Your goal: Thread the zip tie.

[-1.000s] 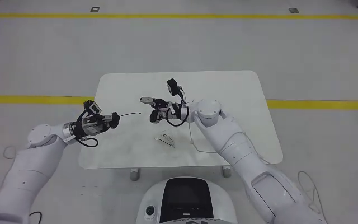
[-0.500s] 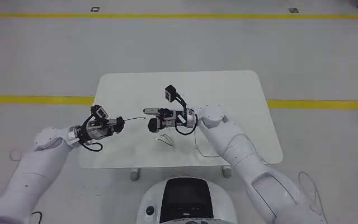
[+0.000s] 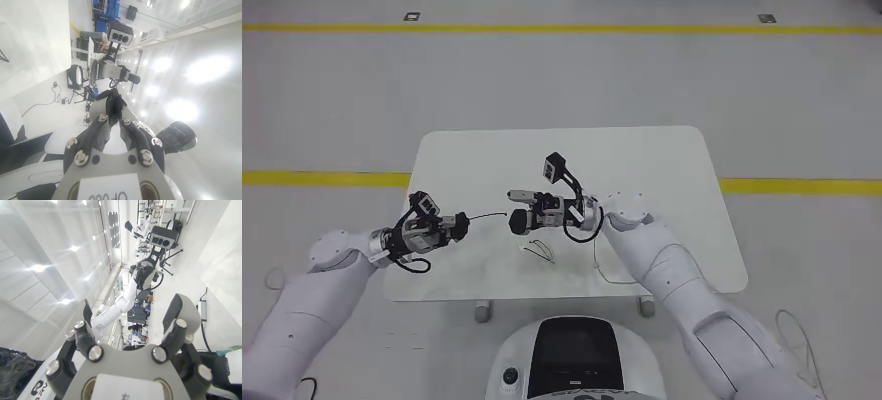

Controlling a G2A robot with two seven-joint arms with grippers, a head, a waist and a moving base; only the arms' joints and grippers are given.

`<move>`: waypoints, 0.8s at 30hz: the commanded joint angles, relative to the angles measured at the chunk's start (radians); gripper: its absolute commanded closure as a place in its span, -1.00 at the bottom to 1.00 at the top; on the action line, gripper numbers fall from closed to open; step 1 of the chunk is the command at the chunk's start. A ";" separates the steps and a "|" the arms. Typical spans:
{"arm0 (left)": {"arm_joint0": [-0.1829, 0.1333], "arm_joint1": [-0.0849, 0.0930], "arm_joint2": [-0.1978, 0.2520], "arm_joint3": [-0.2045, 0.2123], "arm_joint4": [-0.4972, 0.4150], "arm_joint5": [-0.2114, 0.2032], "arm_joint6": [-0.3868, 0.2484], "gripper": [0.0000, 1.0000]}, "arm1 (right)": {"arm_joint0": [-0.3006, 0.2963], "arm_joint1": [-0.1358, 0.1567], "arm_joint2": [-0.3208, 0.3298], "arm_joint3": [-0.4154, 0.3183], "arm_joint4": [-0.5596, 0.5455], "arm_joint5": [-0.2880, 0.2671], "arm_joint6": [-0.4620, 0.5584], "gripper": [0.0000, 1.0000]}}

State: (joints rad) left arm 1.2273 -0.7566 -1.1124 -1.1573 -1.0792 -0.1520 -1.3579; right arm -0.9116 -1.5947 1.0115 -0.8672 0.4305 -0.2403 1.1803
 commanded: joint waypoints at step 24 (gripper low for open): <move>0.003 -0.002 -0.002 0.006 -0.007 0.004 -0.008 1.00 | -0.007 -0.002 -0.050 0.036 0.066 -0.013 -0.002 0.44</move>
State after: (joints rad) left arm 1.2298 -0.7589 -1.1143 -1.1517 -1.0862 -0.1477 -1.3655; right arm -0.9204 -1.5962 0.9628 -0.8346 0.4949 -0.2525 1.1794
